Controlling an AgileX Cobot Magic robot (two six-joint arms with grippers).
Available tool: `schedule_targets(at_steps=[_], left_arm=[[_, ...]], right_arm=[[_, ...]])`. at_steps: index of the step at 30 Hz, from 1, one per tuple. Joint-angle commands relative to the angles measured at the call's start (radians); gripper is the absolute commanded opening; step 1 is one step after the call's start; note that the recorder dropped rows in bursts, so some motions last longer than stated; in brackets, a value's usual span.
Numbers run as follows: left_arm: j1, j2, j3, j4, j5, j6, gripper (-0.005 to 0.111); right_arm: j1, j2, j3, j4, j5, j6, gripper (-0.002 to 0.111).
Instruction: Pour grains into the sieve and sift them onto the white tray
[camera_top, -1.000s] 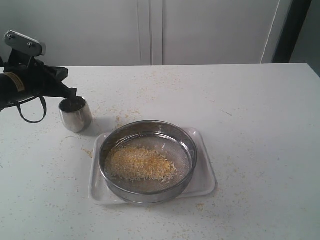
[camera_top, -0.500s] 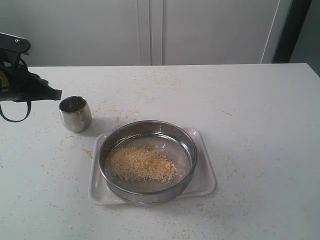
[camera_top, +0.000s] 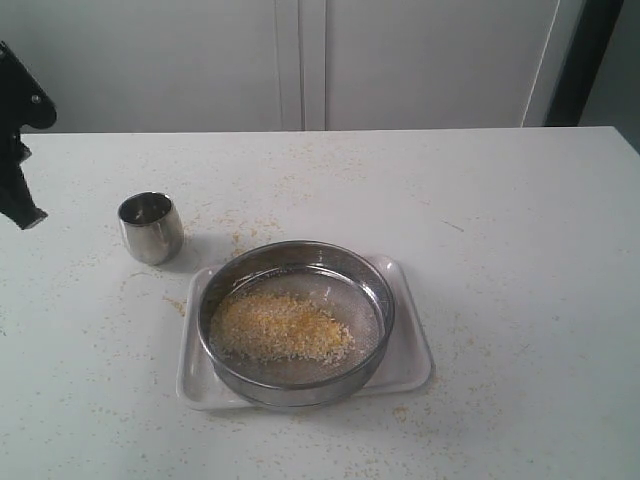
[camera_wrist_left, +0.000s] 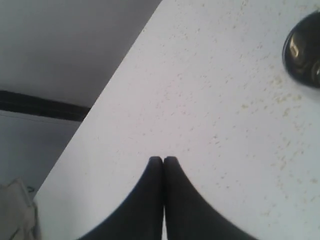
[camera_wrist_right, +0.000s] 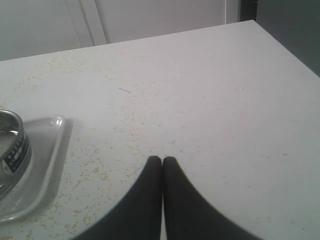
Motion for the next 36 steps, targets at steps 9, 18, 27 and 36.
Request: schedule_targets(at_steps=[9,18,27,36], left_arm=[[-0.073,-0.011,-0.001,-0.233,0.522,0.017,0.000],[-0.129,-0.011,-0.084,-0.763,0.853,0.221,0.000],[0.022,-0.011,-0.270,-1.132,1.114,0.417,0.000],[0.194,-0.058,-0.266,-1.287,1.110,0.440,0.000]], right_arm=[[-0.003,-0.004,0.005,-0.005,-0.014,0.005,0.000],[-0.003,-0.004,0.005,-0.005,-0.014,0.005,0.000],[-0.003,-0.004,0.005,-0.005,-0.014,0.005,0.000],[-0.003,-0.004,0.005,-0.005,-0.014,0.005,0.000]])
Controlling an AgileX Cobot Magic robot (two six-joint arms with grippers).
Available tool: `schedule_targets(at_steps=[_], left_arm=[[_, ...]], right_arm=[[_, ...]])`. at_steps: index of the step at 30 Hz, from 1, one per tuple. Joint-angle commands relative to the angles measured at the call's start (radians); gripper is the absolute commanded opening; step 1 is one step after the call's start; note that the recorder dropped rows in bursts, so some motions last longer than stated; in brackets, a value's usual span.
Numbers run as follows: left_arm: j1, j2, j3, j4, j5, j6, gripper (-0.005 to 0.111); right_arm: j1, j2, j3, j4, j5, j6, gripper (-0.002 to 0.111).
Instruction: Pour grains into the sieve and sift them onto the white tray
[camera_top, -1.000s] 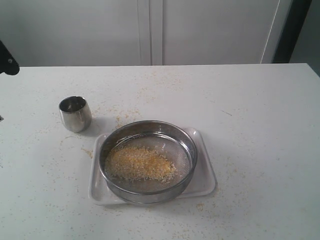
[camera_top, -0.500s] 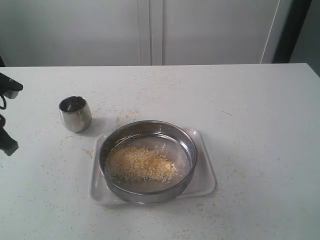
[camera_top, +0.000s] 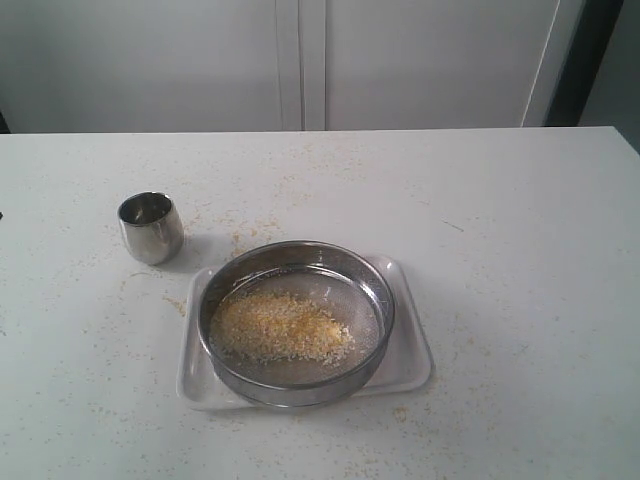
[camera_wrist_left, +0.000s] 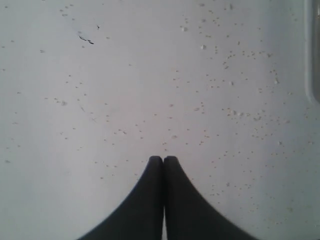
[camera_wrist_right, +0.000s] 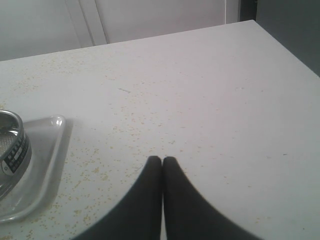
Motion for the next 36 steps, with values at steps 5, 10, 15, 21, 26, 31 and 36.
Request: schedule_targets(at_steps=[5,10,15,21,26,31,36], left_arm=[[0.042,-0.167,0.037,-0.032,-0.002,0.001,0.000],[0.042,-0.303,0.113,-0.036,-0.035,-0.008,0.000],[0.042,-0.413,0.204,-0.036,-0.091,-0.008,0.000],[0.042,-0.491,0.306,-0.036,-0.117,-0.008,0.000],[0.042,-0.552,0.385,-0.040,-0.143,-0.008,0.000],[0.040,-0.609,0.436,-0.075,-0.183,-0.004,0.000],[0.040,-0.633,0.442,-0.076,-0.190,-0.002,0.000]], right_arm=[[-0.003,-0.004,0.005,-0.005,-0.014,0.005,0.000],[-0.003,-0.004,0.005,-0.005,-0.014,0.005,0.000],[-0.003,-0.004,0.005,-0.005,-0.014,0.005,0.000],[-0.003,-0.004,0.005,-0.005,-0.014,0.005,0.000],[-0.003,-0.004,0.005,-0.005,-0.014,0.005,0.000],[-0.003,-0.004,0.005,-0.005,-0.014,0.005,0.000],[-0.003,-0.004,0.005,-0.005,-0.014,0.005,0.000]])
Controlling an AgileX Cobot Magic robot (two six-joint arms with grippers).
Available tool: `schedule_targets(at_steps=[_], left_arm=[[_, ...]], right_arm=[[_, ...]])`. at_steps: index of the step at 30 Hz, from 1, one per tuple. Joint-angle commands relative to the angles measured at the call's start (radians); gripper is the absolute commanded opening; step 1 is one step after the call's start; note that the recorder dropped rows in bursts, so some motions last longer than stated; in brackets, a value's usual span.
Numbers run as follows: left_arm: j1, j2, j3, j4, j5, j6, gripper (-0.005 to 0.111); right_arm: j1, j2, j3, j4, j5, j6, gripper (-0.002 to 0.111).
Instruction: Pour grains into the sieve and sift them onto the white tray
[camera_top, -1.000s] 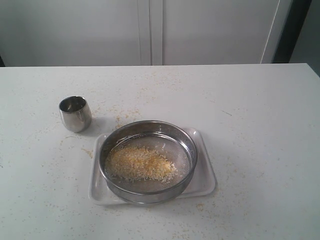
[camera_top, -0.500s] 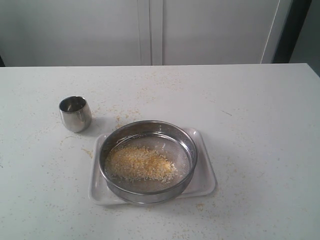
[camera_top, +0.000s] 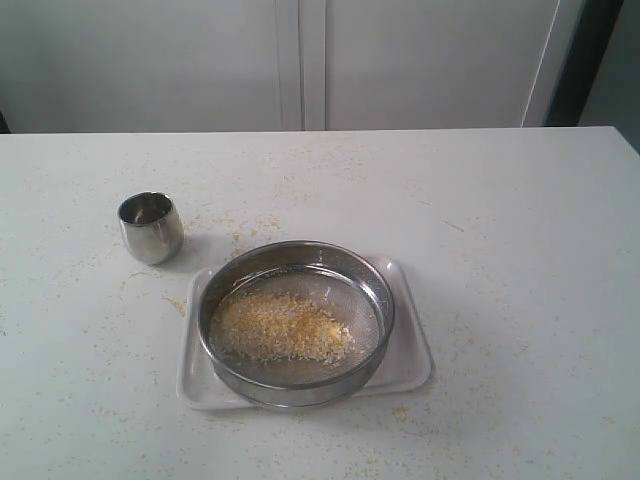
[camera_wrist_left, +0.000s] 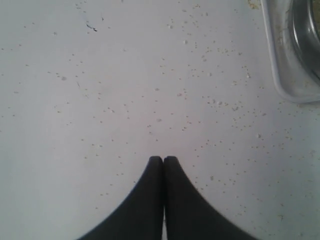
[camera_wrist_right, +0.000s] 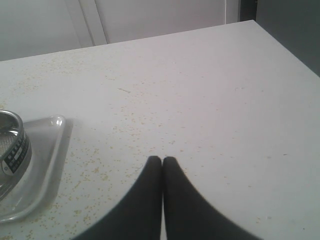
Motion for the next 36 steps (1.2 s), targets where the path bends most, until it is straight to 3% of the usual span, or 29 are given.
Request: schedule_targets(at_steps=[1,36], left_arm=[[0.002,-0.020,0.007,-0.011,0.002,0.006,0.000],[0.002,-0.020,0.007,-0.011,-0.002,0.018,0.000]], right_arm=[[-0.003,-0.004,0.005,-0.005,-0.014,0.005,0.000],[-0.003,-0.004,0.005,-0.005,-0.014,0.020,0.000]])
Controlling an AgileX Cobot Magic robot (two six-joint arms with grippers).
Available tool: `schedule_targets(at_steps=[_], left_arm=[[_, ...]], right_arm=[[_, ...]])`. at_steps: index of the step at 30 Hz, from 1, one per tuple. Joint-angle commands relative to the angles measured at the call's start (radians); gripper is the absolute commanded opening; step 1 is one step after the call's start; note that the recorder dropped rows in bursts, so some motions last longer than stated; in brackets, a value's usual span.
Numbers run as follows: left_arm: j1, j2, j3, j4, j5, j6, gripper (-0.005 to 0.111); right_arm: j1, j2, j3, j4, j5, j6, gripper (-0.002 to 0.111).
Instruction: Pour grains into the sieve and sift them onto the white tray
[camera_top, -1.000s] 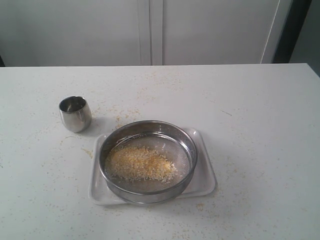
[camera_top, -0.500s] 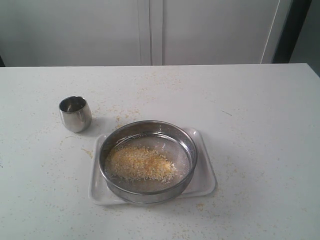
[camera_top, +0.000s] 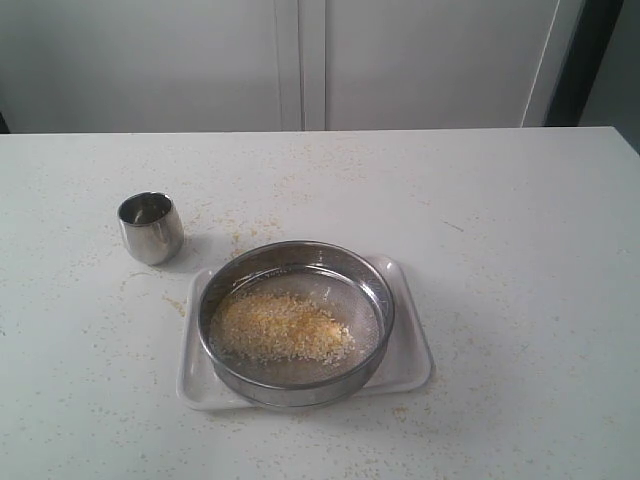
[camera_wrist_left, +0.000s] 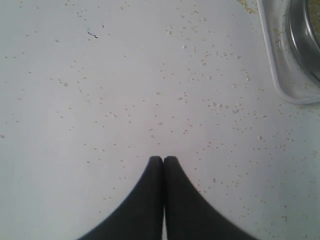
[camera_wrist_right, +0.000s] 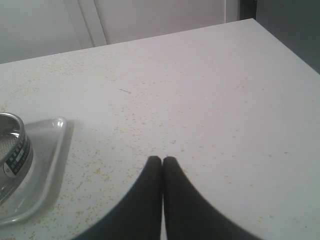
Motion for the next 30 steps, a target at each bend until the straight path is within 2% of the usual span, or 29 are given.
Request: schedule_targets(at_steps=[1,19,24,30], left_arm=[[0.002,-0.009,0.005,-0.008,0.007,0.000,0.000],[0.002,-0.009,0.005,-0.008,0.007,0.000,0.000],[0.002,-0.009,0.005,-0.008,0.007,0.000,0.000],[0.002,-0.009,0.005,-0.008,0.007,0.000,0.000]], right_arm=[[-0.003,-0.004,0.005,-0.005,-0.014,0.004,0.000],[-0.003,-0.004,0.005,-0.021,-0.015,0.004,0.000],[-0.003,-0.004,0.005,-0.092,-0.100,-0.046,0.000],[-0.003,-0.004,0.005,-0.158,-0.292,-0.062,0.000]])
